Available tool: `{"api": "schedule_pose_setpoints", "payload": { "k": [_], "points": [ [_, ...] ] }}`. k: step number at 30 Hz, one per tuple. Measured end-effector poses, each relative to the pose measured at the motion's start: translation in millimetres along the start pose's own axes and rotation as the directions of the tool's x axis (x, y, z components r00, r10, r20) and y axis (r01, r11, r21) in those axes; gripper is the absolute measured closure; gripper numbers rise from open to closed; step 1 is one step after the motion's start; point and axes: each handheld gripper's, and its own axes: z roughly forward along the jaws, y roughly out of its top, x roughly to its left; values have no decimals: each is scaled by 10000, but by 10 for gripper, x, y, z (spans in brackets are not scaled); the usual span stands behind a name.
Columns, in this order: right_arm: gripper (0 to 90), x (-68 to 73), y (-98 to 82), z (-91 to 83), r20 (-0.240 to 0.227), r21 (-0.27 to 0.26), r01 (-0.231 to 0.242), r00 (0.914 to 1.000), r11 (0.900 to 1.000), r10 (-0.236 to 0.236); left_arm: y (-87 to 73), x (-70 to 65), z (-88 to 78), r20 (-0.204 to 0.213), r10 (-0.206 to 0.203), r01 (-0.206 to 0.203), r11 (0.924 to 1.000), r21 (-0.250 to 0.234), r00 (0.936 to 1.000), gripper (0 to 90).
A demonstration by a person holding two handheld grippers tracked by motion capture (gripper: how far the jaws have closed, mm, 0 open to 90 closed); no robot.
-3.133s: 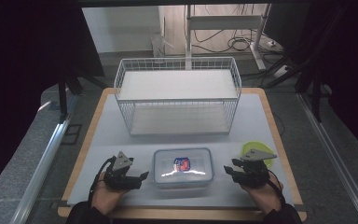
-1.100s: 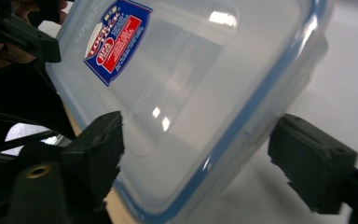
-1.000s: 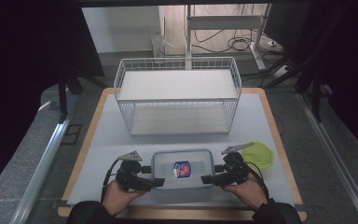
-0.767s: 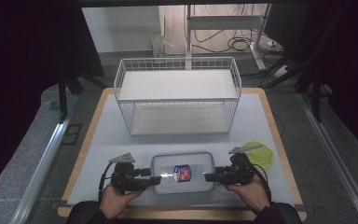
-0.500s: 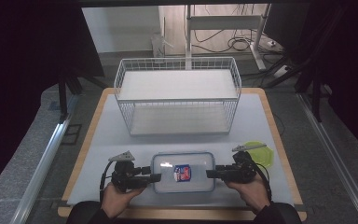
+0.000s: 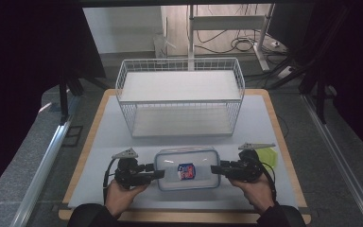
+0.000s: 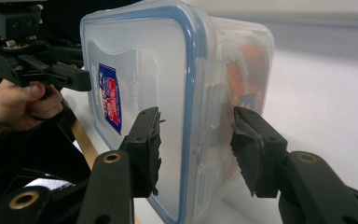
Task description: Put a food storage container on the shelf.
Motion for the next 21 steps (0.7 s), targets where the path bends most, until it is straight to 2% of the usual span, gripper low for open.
{"api": "schedule_pose_setpoints", "payload": {
  "k": [3,4,11,21],
  "points": [
    [530,9,41,-20,-38,-142,51,10000,9999,-52,61,-11,-32,-39,122,-122,9999,-73,9999,477],
    [530,18,88,-39,-90,-272,89,9999,9996,-92,135,-22,-70,-54,229,-230,9995,-226,9997,481],
    [530,56,270,-106,-81,-642,357,9993,9973,-363,364,-44,-152,-146,585,-590,9975,-394,9982,484],
    [528,102,524,-153,-113,-960,527,9985,9940,-540,635,-56,-264,-302,828,-842,9951,-515,9961,484]
  ]
}}
